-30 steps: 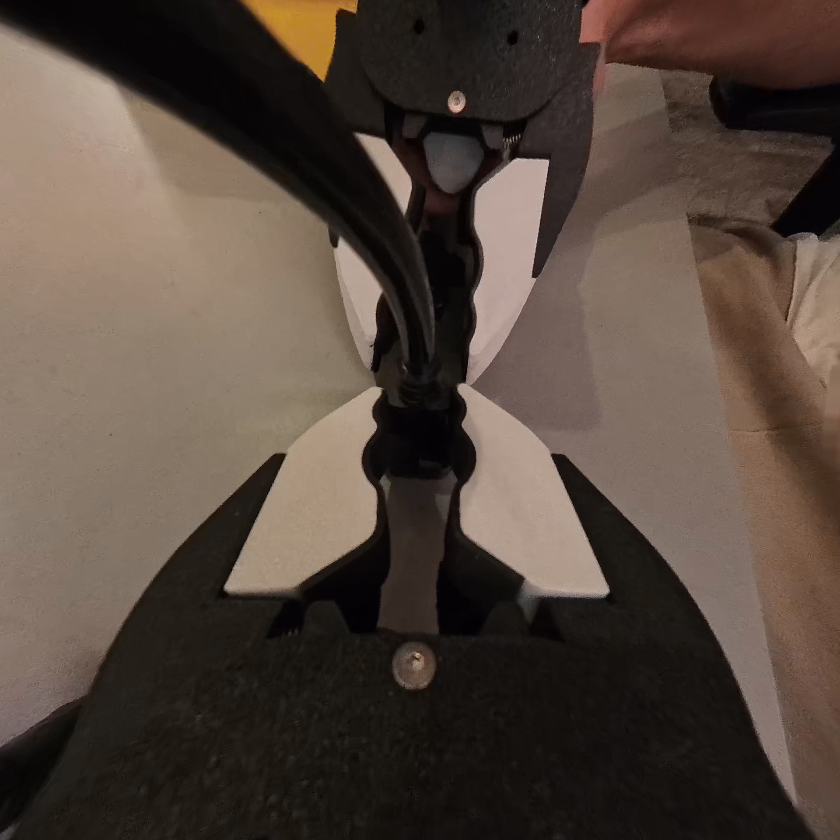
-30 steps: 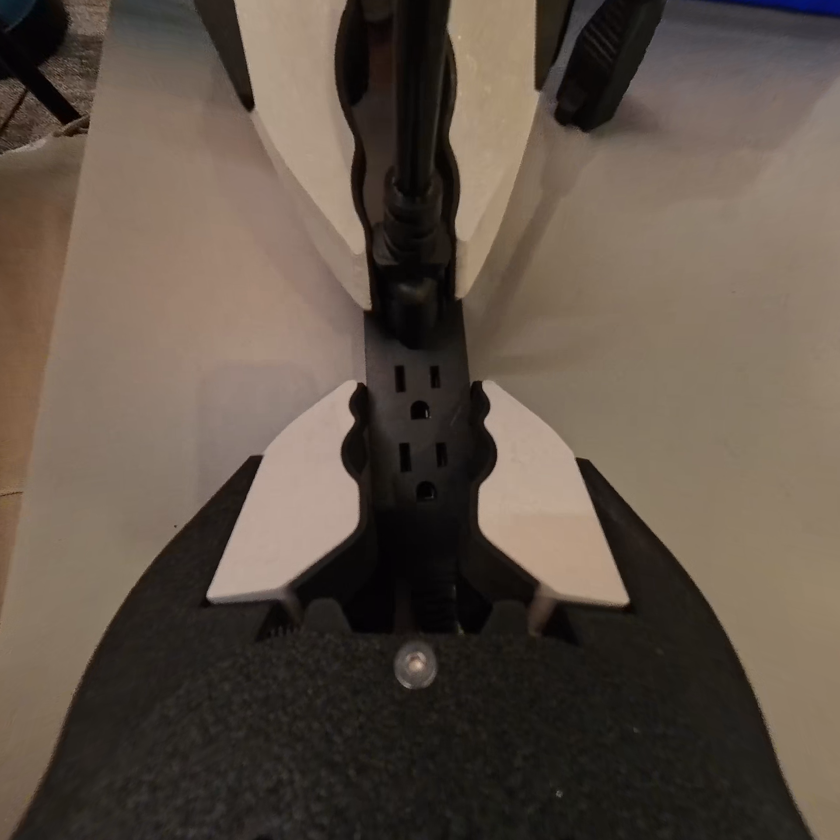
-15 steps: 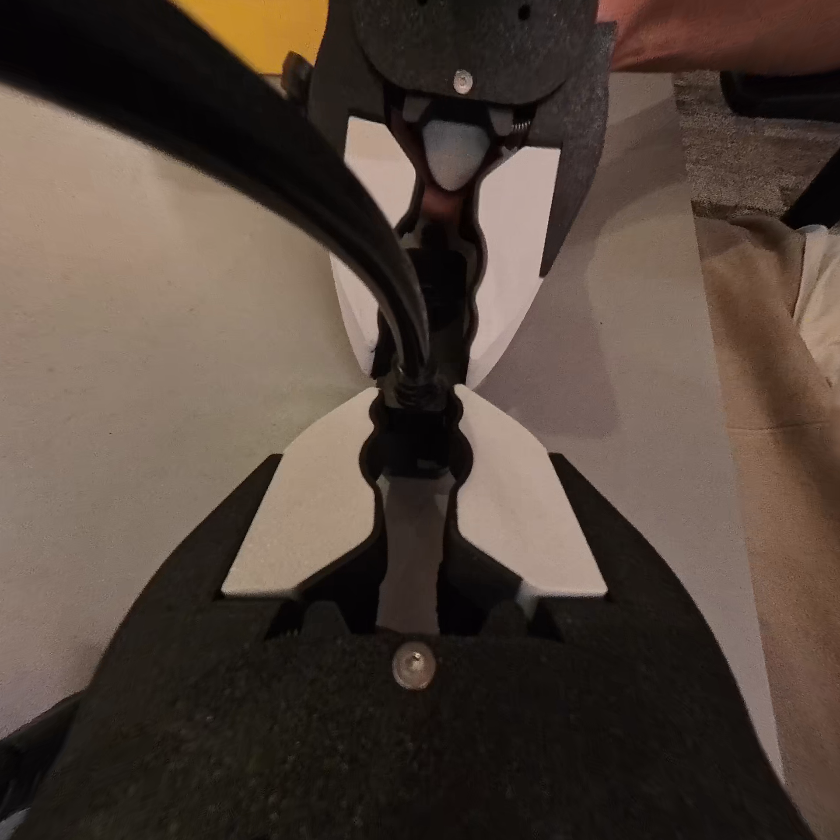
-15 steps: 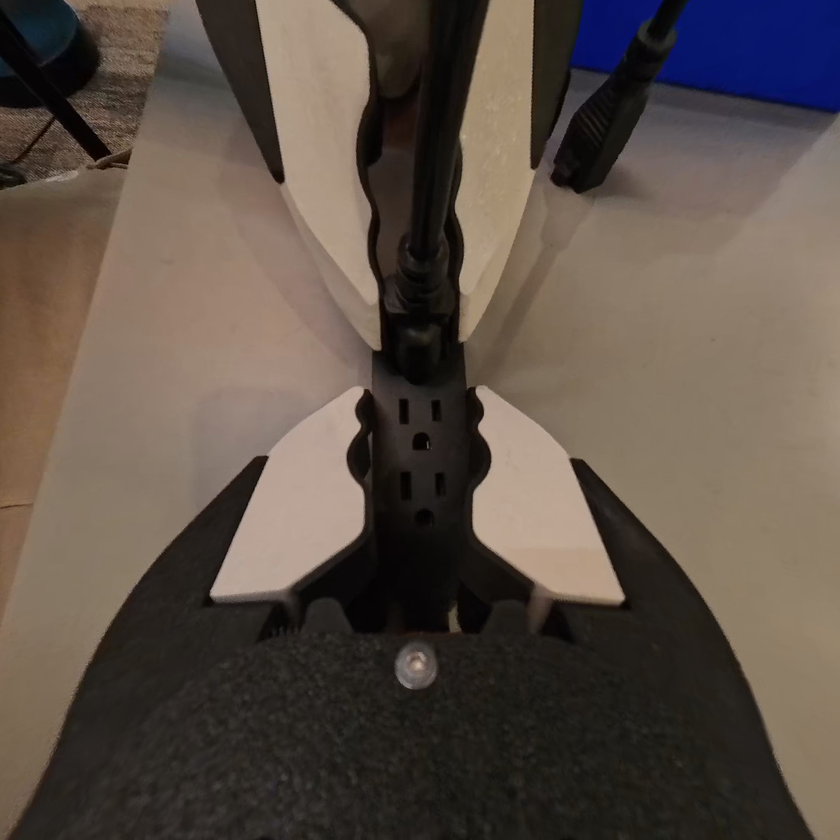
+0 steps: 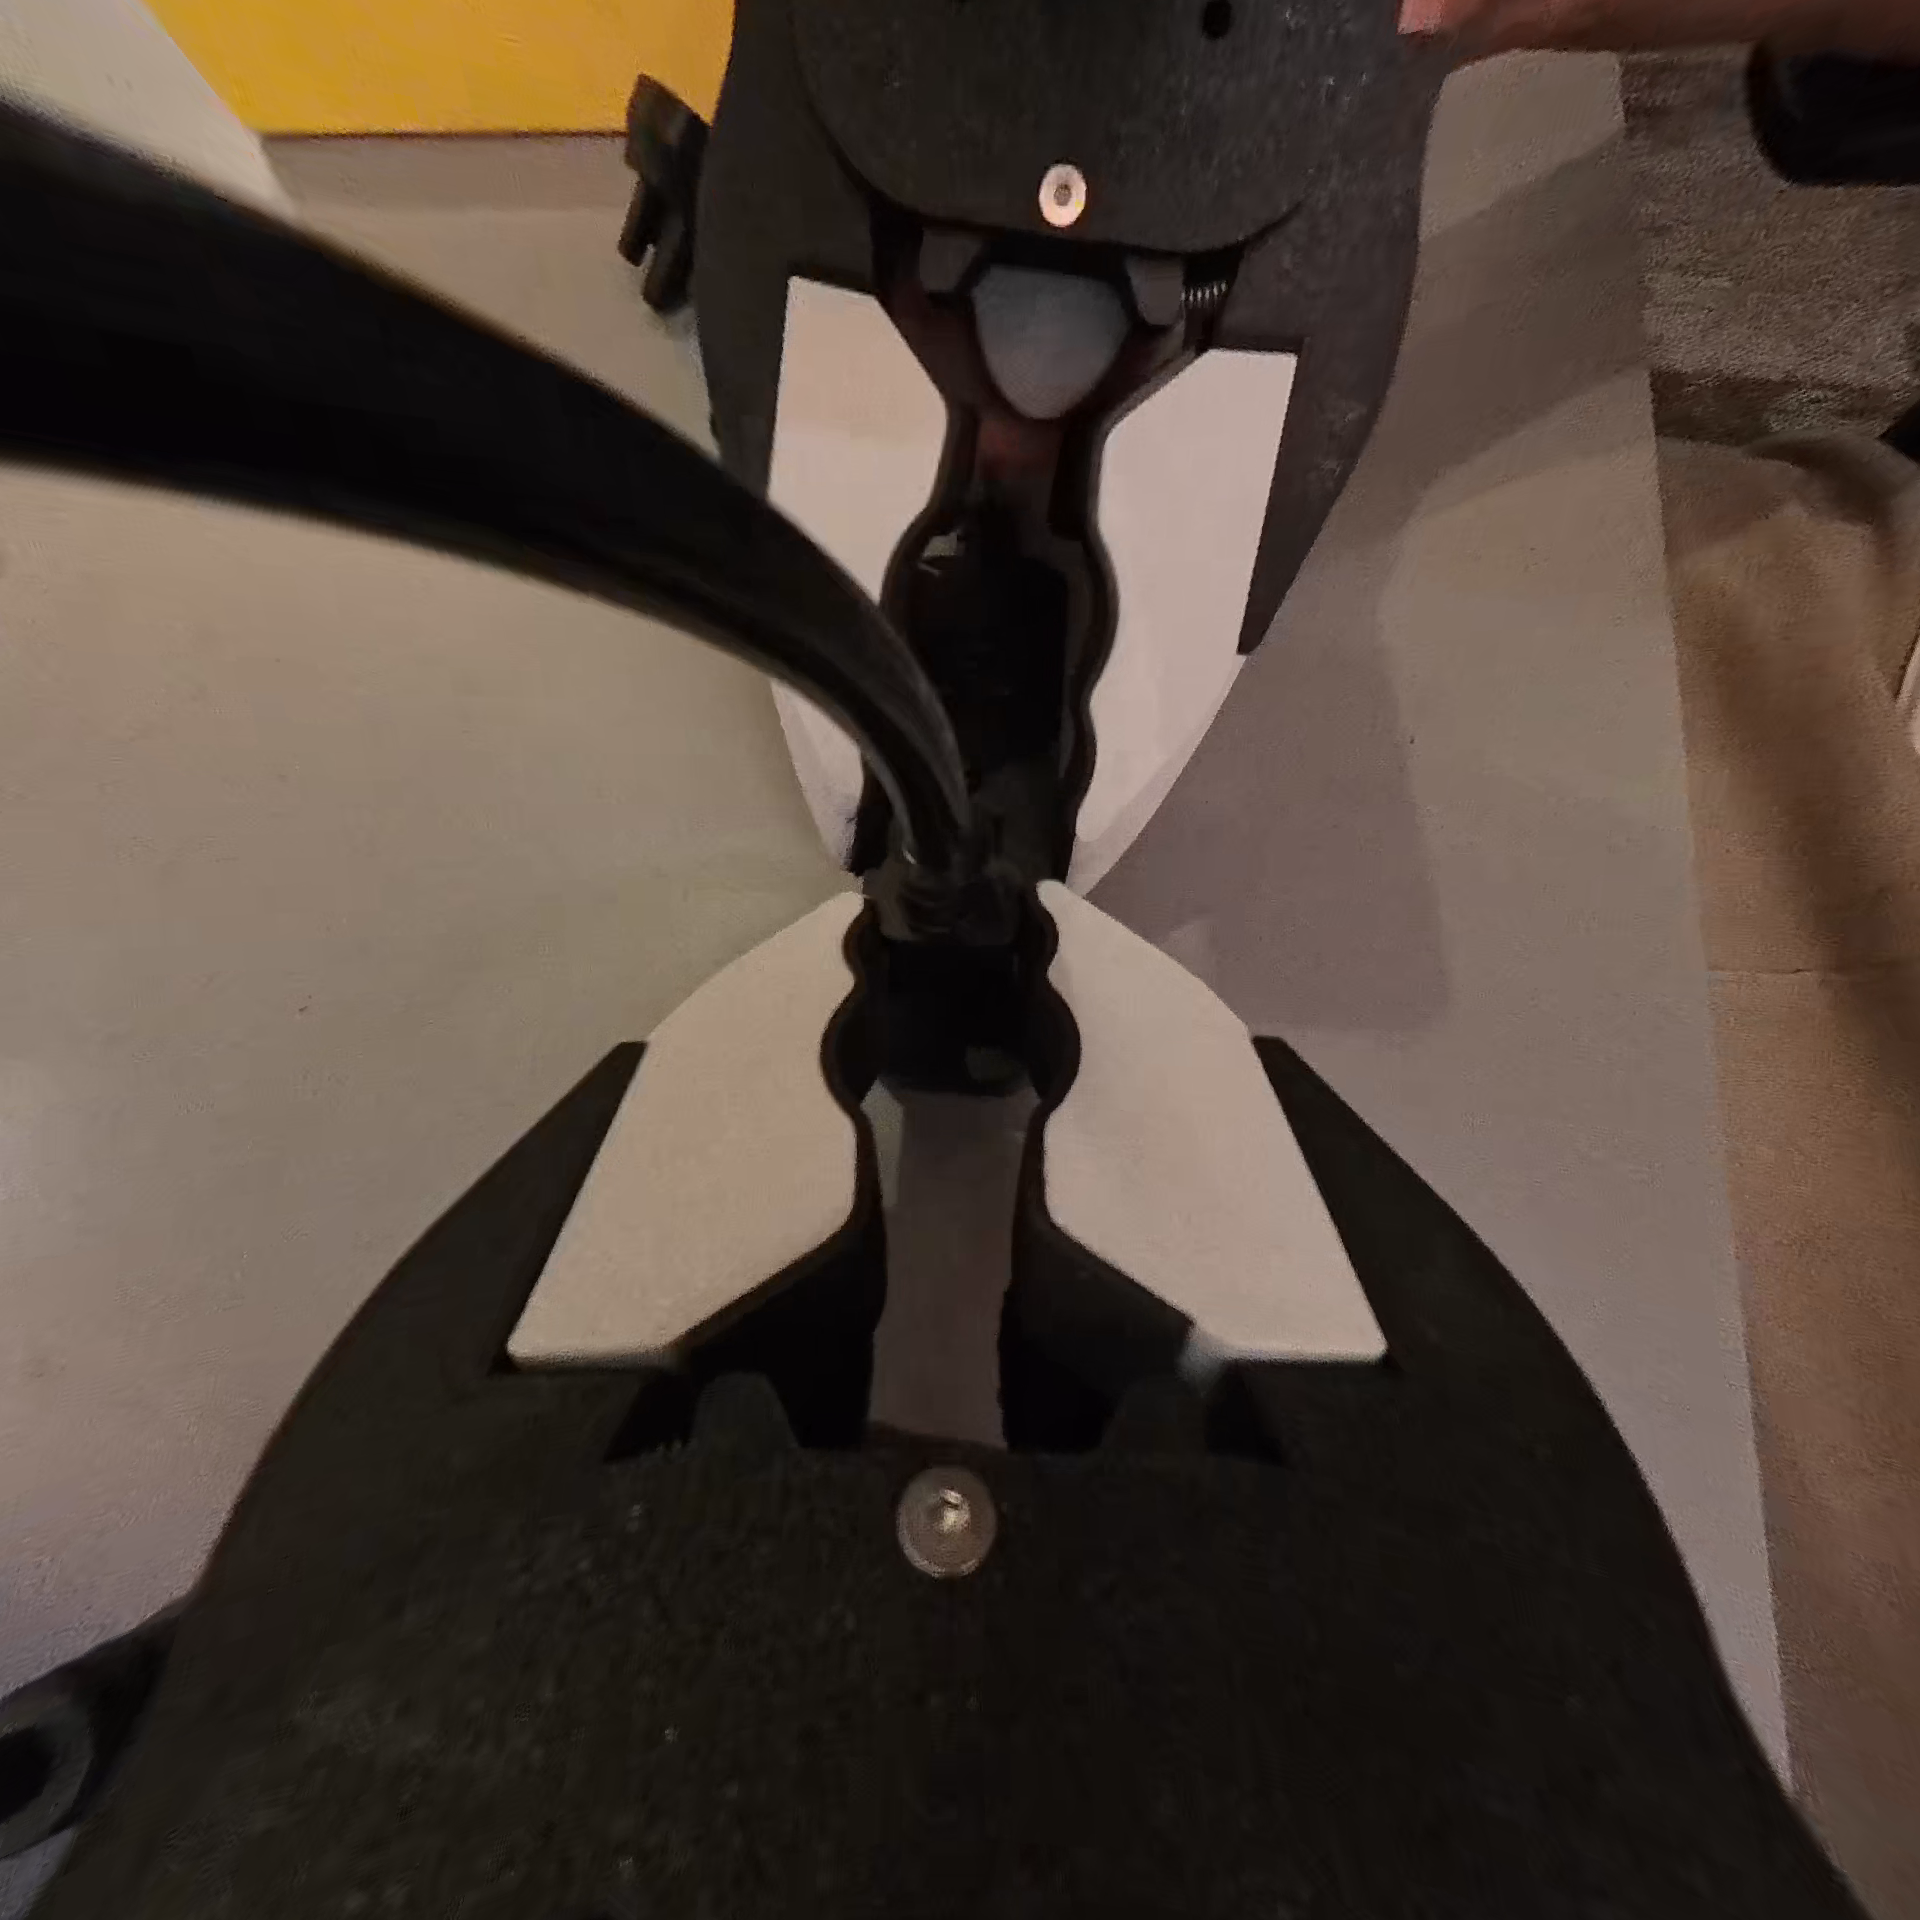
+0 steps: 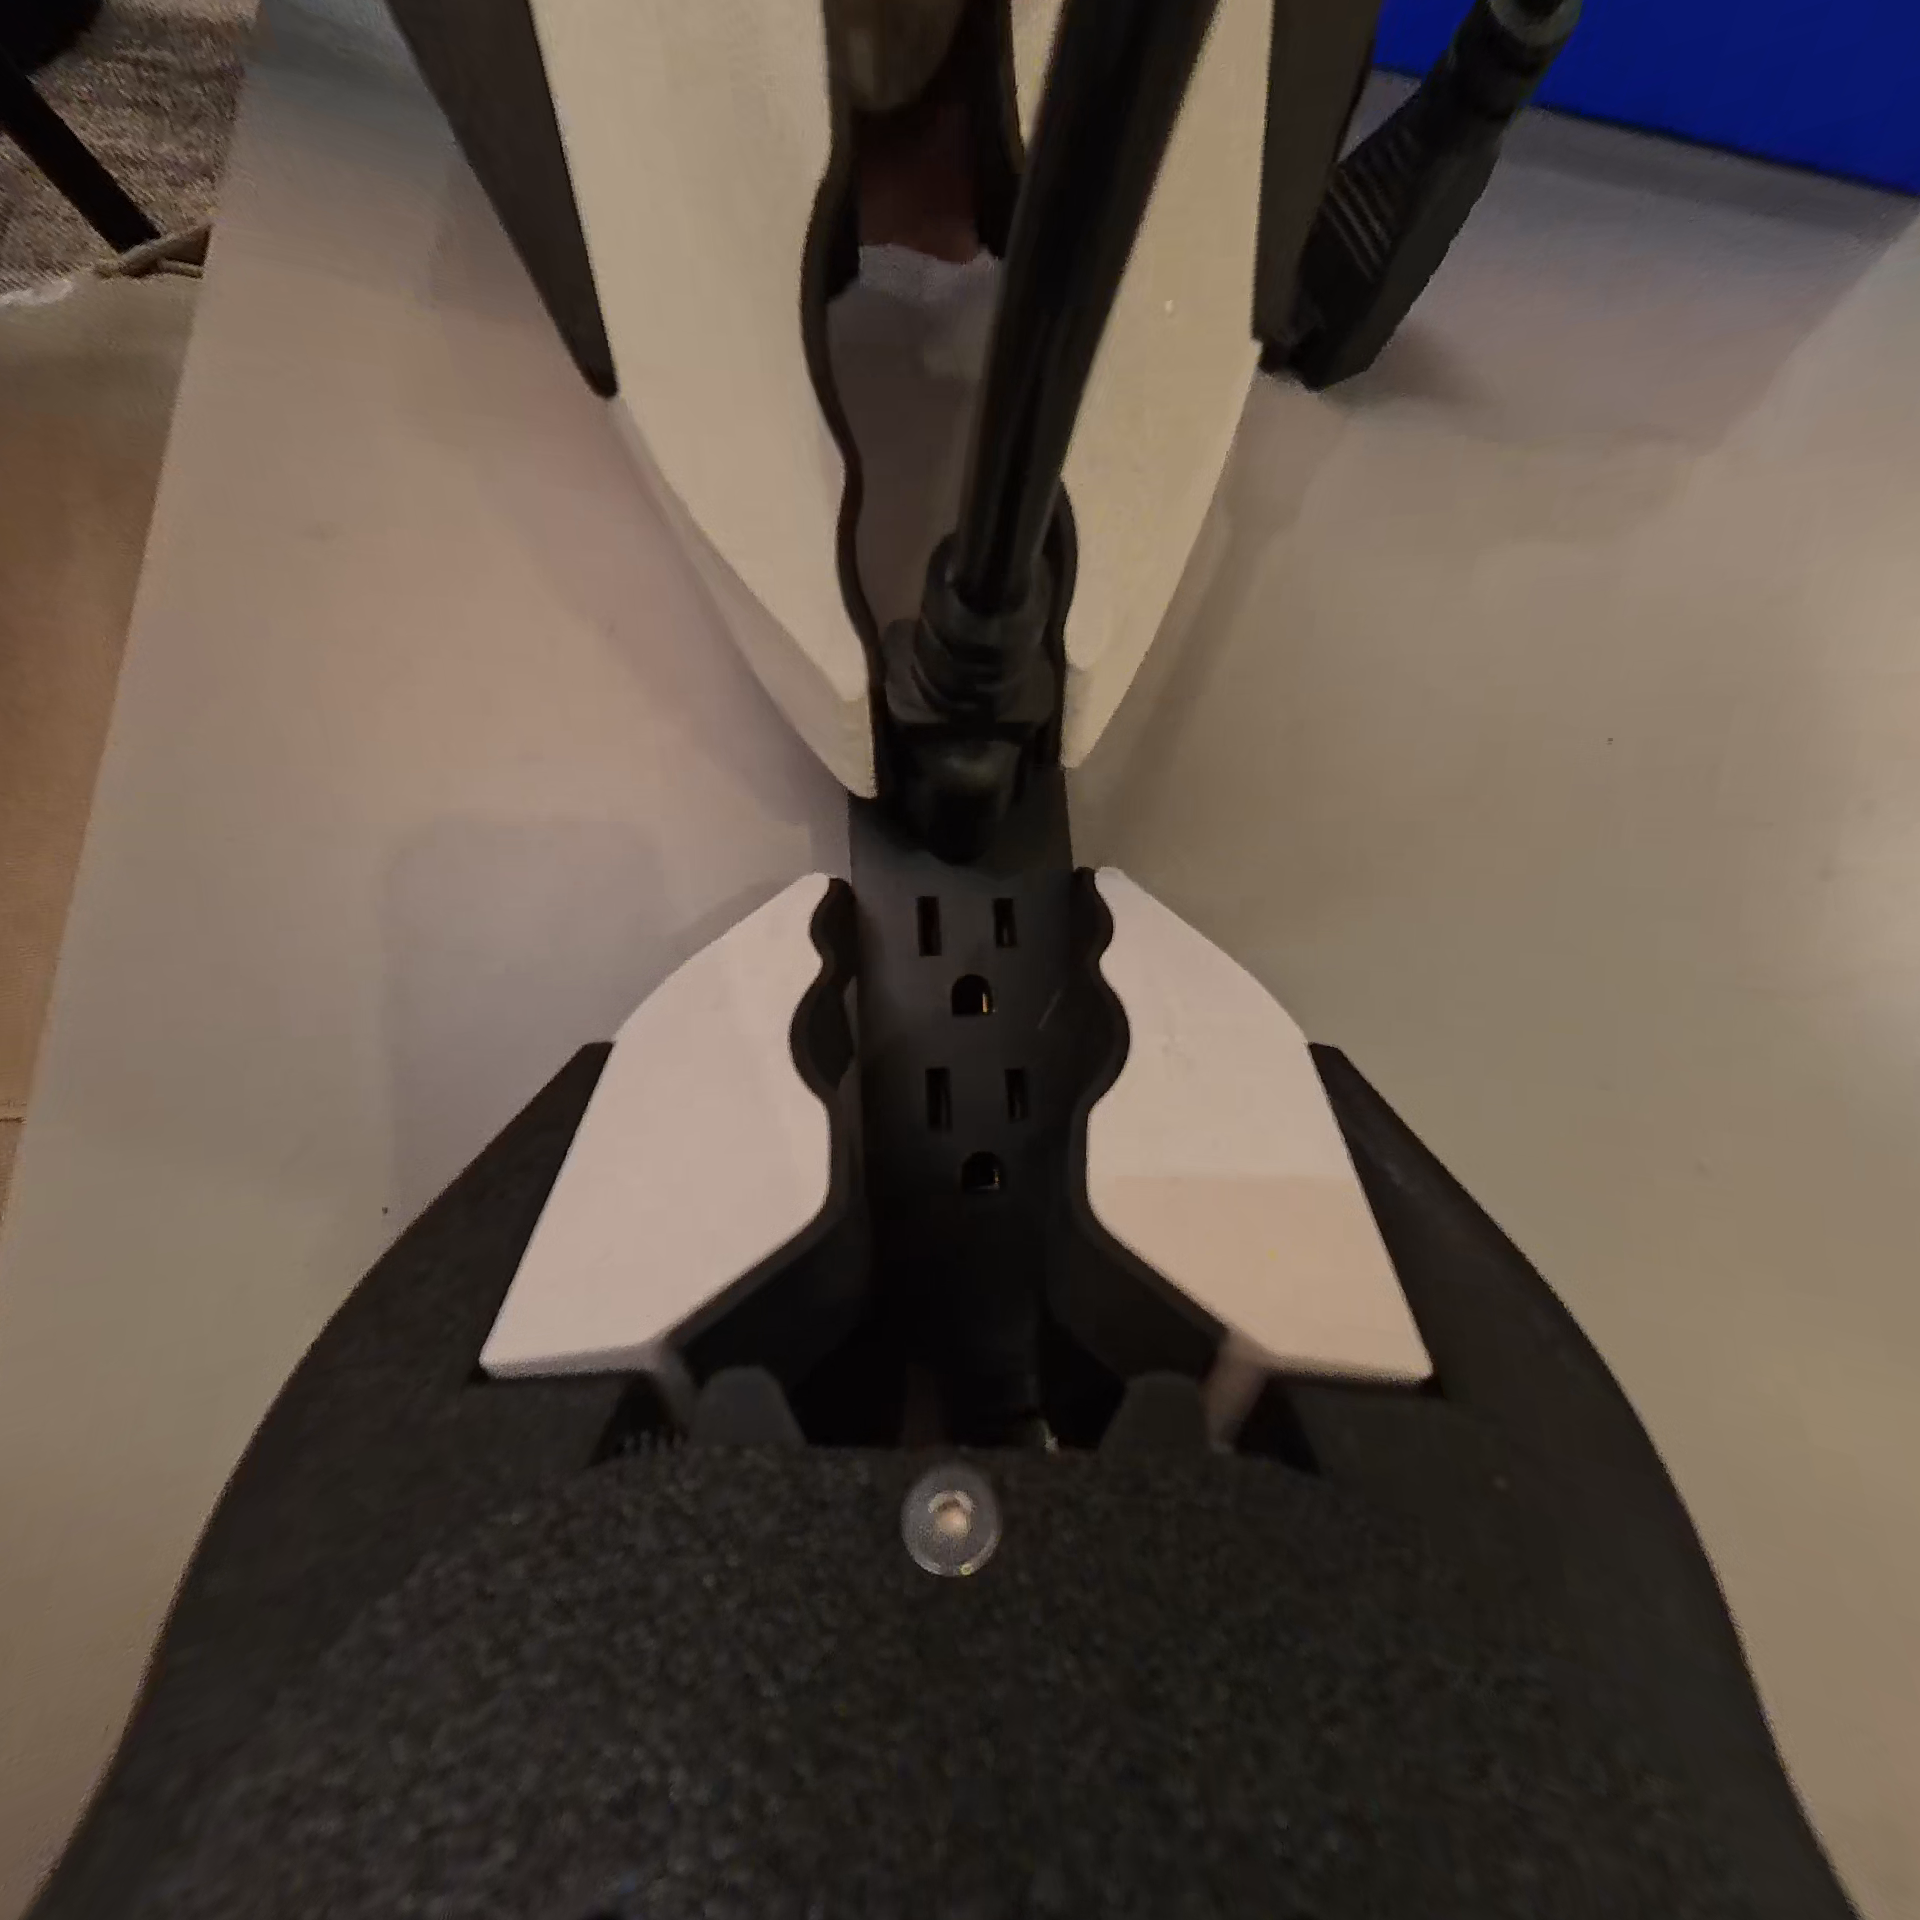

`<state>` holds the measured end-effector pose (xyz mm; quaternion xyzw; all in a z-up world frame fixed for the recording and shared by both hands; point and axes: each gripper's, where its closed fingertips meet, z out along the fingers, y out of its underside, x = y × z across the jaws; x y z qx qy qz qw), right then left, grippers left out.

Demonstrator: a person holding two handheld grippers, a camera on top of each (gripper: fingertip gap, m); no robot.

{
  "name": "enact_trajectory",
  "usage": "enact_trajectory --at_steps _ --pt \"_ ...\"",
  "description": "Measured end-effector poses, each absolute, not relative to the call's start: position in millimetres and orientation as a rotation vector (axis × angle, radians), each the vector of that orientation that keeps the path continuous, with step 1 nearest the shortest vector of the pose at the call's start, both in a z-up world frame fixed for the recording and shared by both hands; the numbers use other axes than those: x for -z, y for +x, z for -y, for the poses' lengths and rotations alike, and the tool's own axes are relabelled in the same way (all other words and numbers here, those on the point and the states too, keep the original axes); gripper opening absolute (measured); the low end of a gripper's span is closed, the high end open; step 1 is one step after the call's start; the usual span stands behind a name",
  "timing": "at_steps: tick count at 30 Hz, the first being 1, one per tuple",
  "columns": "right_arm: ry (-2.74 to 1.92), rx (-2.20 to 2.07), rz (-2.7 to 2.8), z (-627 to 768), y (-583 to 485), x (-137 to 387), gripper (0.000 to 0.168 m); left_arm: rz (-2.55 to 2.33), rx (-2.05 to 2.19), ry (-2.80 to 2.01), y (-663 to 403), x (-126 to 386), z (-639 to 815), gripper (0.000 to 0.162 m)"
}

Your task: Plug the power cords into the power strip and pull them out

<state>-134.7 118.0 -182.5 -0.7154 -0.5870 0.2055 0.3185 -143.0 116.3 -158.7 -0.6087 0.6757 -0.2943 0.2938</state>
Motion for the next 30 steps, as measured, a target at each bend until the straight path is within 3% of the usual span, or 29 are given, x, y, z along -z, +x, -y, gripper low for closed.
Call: enact_trajectory --at_steps 30 --pt "-1.879 -0.602 1.494 -118.8 -128.7 177.8 0.042 -1.572 1.096 -1.585 -133.5 142.8 -121.3 0.020"
